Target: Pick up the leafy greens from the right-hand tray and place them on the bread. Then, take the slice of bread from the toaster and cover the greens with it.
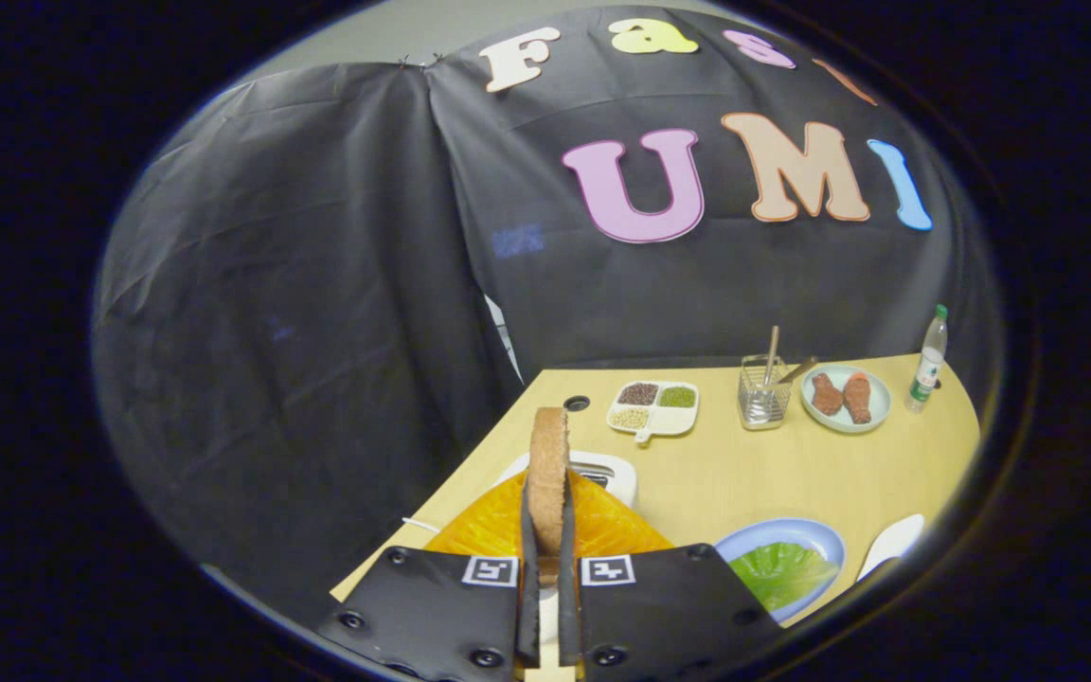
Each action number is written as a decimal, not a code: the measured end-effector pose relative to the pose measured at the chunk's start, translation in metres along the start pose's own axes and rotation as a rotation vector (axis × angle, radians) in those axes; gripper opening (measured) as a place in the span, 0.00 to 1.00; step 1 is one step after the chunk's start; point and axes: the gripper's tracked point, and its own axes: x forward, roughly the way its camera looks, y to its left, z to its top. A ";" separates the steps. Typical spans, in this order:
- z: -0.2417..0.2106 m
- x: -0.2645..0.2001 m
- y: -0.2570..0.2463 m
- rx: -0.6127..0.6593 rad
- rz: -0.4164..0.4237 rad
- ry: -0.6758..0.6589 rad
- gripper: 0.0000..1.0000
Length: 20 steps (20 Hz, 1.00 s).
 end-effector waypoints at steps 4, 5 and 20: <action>0.016 -0.029 -0.019 0.041 -0.003 -0.060 0.10; 0.015 -0.036 -0.025 0.044 -0.008 -0.073 0.10; -0.091 -0.052 -0.178 0.311 -0.034 0.032 0.10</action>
